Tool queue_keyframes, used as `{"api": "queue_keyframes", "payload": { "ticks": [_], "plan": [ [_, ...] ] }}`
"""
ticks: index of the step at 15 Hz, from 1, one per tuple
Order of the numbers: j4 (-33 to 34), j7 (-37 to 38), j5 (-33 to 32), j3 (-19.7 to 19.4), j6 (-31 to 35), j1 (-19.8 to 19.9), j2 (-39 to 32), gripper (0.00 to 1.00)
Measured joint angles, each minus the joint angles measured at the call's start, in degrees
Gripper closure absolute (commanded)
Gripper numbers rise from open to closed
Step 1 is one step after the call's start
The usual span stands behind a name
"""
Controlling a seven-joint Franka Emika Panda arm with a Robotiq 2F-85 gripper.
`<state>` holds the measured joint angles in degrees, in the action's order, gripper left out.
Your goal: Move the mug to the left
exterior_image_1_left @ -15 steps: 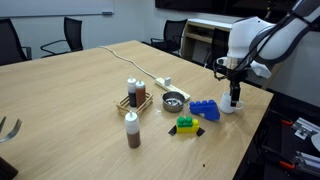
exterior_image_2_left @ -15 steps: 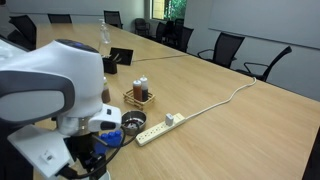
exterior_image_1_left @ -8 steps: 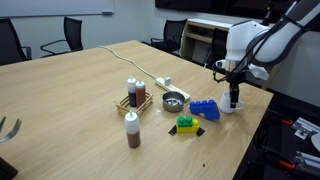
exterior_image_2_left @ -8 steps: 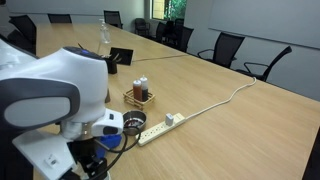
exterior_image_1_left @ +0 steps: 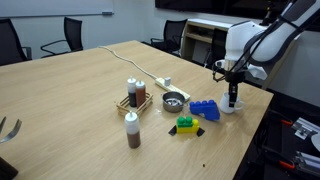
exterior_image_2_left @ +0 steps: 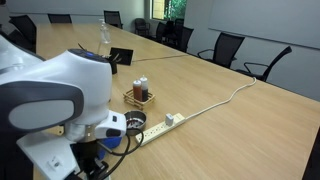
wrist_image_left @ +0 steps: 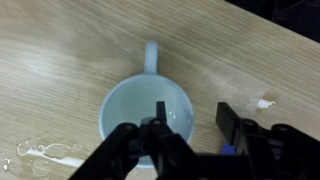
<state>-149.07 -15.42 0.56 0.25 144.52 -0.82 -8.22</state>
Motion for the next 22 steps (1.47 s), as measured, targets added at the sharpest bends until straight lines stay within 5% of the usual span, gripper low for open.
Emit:
{"api": "queue_keyframes", "payload": {
  "ticks": [4,22],
  "plan": [
    [0.2,0.0,0.1,0.0,0.0,0.3,0.0,0.99],
    [5.2,3.7,-1.8,1.2,-0.9,-1.0,6.0,0.99]
  ]
}}
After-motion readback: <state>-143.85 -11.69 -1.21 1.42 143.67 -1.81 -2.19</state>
